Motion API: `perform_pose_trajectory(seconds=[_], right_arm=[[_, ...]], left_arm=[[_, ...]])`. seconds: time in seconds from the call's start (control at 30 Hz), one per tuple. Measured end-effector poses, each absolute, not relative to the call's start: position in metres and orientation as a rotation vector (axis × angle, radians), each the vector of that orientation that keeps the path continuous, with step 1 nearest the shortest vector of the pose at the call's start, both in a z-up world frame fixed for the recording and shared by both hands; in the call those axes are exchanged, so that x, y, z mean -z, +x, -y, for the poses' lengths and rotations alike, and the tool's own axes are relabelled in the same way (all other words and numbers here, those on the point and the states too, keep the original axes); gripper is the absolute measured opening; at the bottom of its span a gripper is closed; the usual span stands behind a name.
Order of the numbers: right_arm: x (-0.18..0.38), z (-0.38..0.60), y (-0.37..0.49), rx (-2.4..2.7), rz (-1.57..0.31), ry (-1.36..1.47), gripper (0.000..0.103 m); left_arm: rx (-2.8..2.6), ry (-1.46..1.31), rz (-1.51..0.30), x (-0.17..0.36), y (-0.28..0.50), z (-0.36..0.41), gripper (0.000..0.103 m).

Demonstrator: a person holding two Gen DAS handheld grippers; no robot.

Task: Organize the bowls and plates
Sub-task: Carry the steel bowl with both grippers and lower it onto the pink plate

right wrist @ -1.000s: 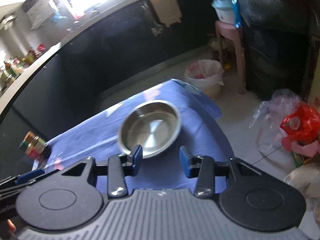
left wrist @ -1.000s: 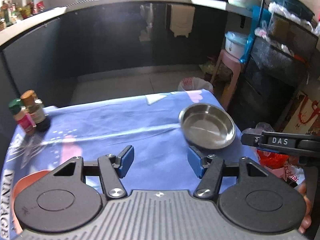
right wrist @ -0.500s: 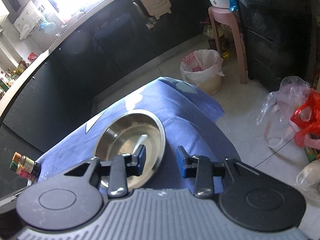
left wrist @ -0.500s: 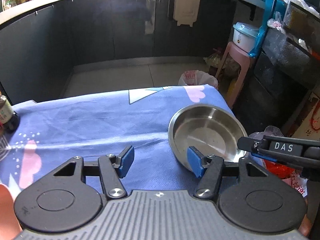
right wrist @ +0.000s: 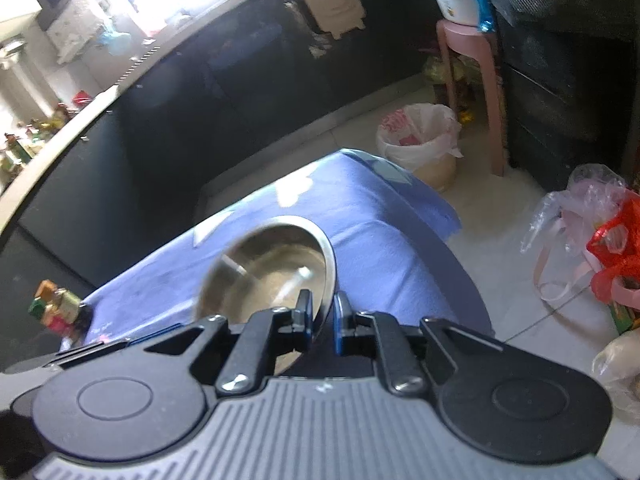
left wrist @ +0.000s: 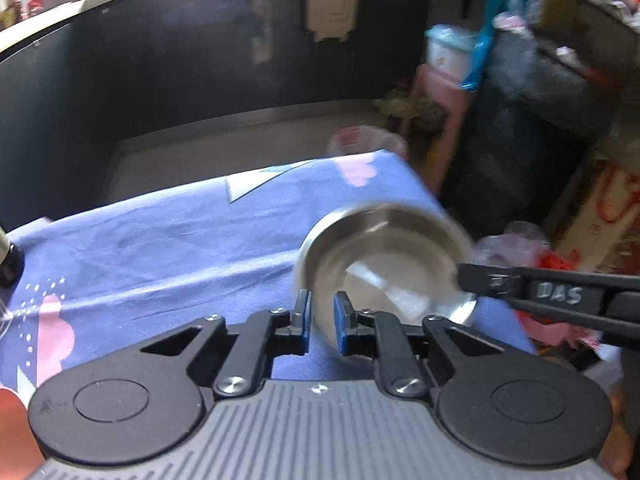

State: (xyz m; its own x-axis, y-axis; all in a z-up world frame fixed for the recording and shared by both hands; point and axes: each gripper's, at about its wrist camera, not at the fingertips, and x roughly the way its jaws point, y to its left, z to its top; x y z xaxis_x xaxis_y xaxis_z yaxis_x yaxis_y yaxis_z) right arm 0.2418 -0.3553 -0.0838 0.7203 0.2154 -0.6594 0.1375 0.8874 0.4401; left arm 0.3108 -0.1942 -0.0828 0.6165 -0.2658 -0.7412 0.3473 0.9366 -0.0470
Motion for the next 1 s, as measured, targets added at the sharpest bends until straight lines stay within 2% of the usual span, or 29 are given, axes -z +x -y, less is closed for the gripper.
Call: perform_pose_trajectory(seconds=[0.23, 0.3, 0.37, 0.53, 0.6, 0.67, 0.7, 0.73, 0.77, 0.83, 0.87, 0.9, 0.93, 1.0], right_arm=[[0.068, 0.326, 0.22, -0.038, -0.793, 0.393, 0.039], [0.076, 0.331, 0.219, -0.048, -0.814, 0.432, 0.039], [0.084, 0.333, 0.218, -0.054, -0.835, 0.464, 0.039], [0.095, 0.335, 0.221, -0.025, -0.847, 0.475, 0.042], [0.092, 0.337, 0.223, 0.005, -0.829, 0.454, 0.045], [0.091, 0.341, 0.226, 0.021, -0.809, 0.44, 0.055], [0.091, 0.343, 0.228, 0.028, -0.803, 0.443, 0.067], [0.092, 0.345, 0.231, 0.031, -0.798, 0.45, 0.071], [0.094, 0.346, 0.235, 0.028, -0.8, 0.453, 0.071], [0.099, 0.344, 0.244, 0.016, -0.819, 0.445, 0.071], [0.103, 0.341, 0.248, 0.01, -0.836, 0.436, 0.07], [0.107, 0.339, 0.252, -0.001, -0.854, 0.433, 0.06], [0.111, 0.339, 0.253, -0.016, -0.871, 0.439, 0.038], [0.111, 0.338, 0.25, -0.013, -0.861, 0.447, 0.038]], left_arm=[[0.368, 0.154, -0.768, 0.047, 0.265, 0.175, 0.013], [0.335, 0.14, -0.782, 0.05, 0.269, 0.167, 0.021], [0.301, 0.126, -0.81, 0.059, 0.279, 0.164, 0.037], [0.269, 0.053, -0.921, 0.091, 0.31, 0.163, 0.051], [0.251, 0.02, -0.933, 0.101, 0.32, 0.161, 0.051], [0.253, 0.006, -0.939, 0.106, 0.325, 0.161, 0.048], [0.259, 0.003, -0.944, 0.109, 0.327, 0.161, 0.046], [0.264, 0.001, -0.948, 0.11, 0.329, 0.161, 0.04], [0.267, 0.0, -0.956, 0.112, 0.331, 0.162, 0.03], [0.275, -0.012, -0.981, 0.117, 0.335, 0.162, 0.021], [0.274, -0.017, -0.973, 0.117, 0.335, 0.162, 0.015], [0.284, -0.018, -0.974, 0.117, 0.336, 0.163, 0.01], [0.289, -0.02, -0.976, 0.117, 0.335, 0.163, 0.01], [0.285, 0.004, -0.971, 0.113, 0.332, 0.164, 0.01]])
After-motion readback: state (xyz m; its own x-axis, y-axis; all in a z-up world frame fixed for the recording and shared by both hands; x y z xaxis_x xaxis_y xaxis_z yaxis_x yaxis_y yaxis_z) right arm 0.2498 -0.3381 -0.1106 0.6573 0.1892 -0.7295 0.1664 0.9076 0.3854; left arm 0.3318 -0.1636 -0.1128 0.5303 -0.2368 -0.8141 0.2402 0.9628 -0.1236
